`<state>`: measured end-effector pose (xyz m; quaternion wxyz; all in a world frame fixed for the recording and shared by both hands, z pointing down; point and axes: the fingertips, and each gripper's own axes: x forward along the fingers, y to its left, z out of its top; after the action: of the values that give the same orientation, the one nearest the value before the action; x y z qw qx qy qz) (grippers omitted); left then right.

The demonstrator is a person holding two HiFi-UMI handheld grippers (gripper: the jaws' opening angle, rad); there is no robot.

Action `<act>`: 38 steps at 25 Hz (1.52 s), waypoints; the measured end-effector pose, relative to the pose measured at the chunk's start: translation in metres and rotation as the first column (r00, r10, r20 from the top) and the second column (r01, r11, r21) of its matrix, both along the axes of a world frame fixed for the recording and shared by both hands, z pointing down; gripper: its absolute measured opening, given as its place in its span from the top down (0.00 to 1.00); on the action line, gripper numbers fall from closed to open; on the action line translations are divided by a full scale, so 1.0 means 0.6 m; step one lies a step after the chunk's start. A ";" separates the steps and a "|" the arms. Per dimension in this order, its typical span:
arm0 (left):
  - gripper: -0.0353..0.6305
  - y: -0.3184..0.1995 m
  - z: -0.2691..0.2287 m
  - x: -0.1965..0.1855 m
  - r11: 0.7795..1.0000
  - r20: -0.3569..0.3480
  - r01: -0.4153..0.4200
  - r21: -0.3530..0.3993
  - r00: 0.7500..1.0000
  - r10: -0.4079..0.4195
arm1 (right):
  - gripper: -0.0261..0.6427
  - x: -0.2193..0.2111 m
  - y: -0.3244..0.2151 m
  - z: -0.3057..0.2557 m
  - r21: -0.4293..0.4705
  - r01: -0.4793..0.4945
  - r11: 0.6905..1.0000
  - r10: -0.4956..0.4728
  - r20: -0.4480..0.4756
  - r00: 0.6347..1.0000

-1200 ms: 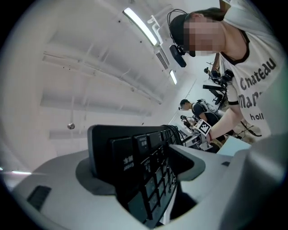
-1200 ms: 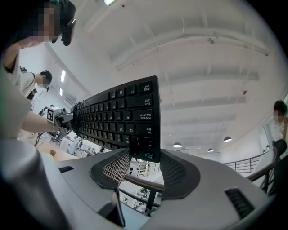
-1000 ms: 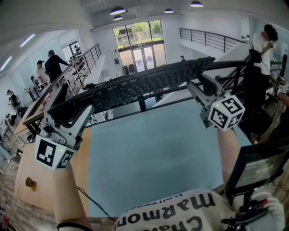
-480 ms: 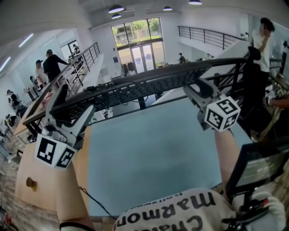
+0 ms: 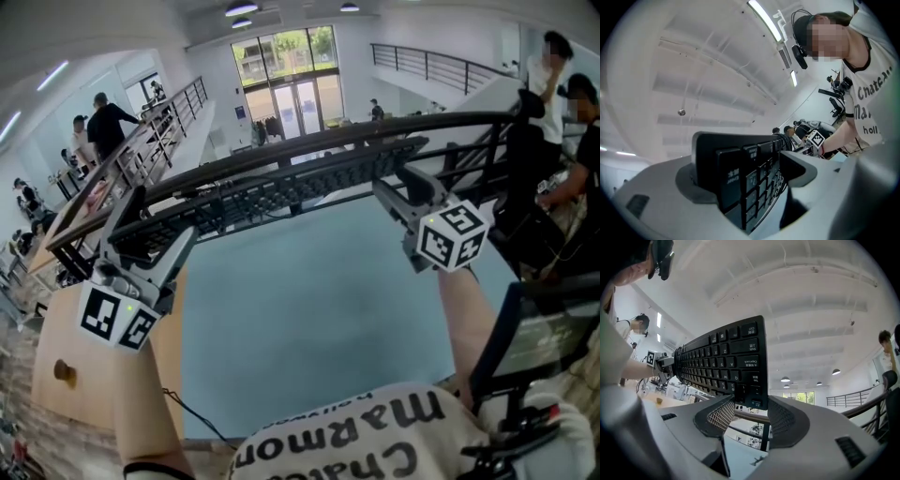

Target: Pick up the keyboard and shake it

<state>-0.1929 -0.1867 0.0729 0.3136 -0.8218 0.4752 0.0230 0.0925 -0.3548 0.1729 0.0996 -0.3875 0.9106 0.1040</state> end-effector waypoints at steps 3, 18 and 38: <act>0.34 0.002 0.051 -0.008 0.999 -0.032 0.018 -0.038 0.999 -0.019 | 0.62 -0.005 0.006 0.052 -0.032 0.007 0.999 -0.008 -0.021 1.000; 0.34 -0.017 0.201 -0.028 0.958 -0.101 0.047 -0.282 0.992 -0.079 | 0.62 -0.015 0.023 0.240 -0.335 0.006 0.942 -0.039 -0.092 0.995; 0.34 0.026 0.416 -0.014 0.839 -0.204 0.000 -0.544 0.970 -0.132 | 0.62 0.026 0.112 0.449 -0.573 -0.047 0.818 -0.085 -0.202 0.976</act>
<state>-0.2012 -0.1710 0.3222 0.0120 -0.8512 0.5240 -0.0264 0.1081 -0.2878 0.4423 -0.1215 -0.3765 0.9086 -0.1342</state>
